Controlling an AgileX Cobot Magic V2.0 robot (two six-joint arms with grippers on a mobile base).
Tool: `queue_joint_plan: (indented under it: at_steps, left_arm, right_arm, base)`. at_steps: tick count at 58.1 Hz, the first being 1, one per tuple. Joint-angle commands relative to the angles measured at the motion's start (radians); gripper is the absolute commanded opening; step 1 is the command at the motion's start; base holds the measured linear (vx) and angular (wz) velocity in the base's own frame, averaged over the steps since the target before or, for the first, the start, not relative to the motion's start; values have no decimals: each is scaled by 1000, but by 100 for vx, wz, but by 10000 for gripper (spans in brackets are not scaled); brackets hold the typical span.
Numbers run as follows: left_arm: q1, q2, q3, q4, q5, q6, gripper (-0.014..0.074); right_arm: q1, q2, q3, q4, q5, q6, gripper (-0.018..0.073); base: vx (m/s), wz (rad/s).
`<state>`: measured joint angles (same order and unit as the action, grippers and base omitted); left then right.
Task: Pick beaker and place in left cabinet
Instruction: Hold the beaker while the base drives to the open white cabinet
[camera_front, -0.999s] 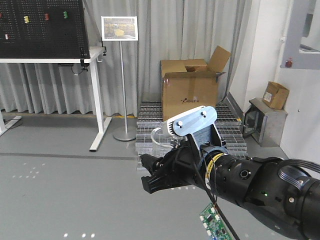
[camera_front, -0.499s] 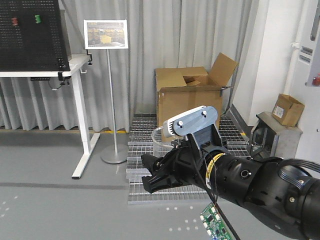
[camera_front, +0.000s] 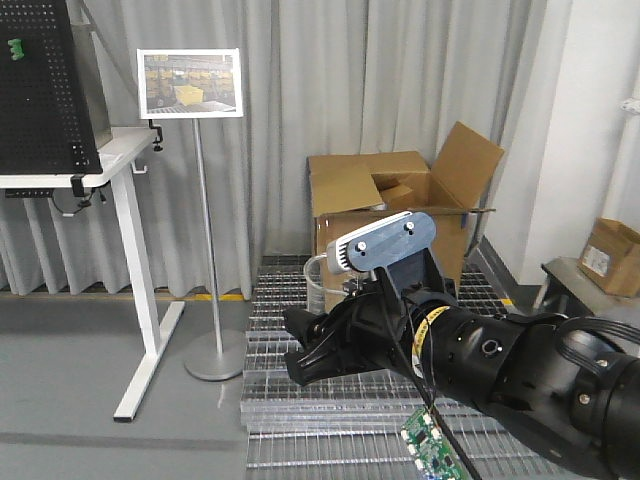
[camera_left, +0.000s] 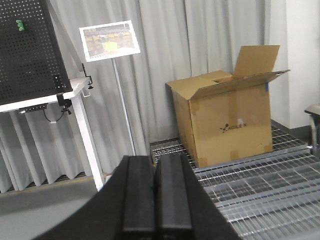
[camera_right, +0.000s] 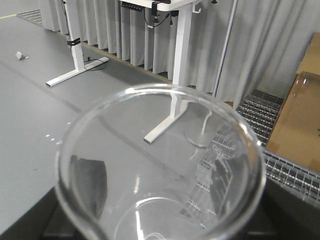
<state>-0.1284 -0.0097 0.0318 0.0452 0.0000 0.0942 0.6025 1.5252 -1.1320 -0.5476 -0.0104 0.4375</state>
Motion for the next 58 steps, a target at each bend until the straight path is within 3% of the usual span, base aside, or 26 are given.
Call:
queue_joint_plan:
  at_steps: [1, 35, 58]
  left_arm:
    - [-1, -19, 16, -3, -75, -3, 1]
    - [-1, -19, 16, -3, -75, -3, 1]
    - [-1, -19, 16, -3, -75, -3, 1]
  right_arm:
    - [-4, -43, -32, 0, -70, 2, -1]
    - [-4, -43, -32, 0, -71, 2, -1]
    - [-4, -43, -32, 0, -70, 2, -1]
  base:
    - [56, 6]
    - [47, -4]
    - [31, -53]
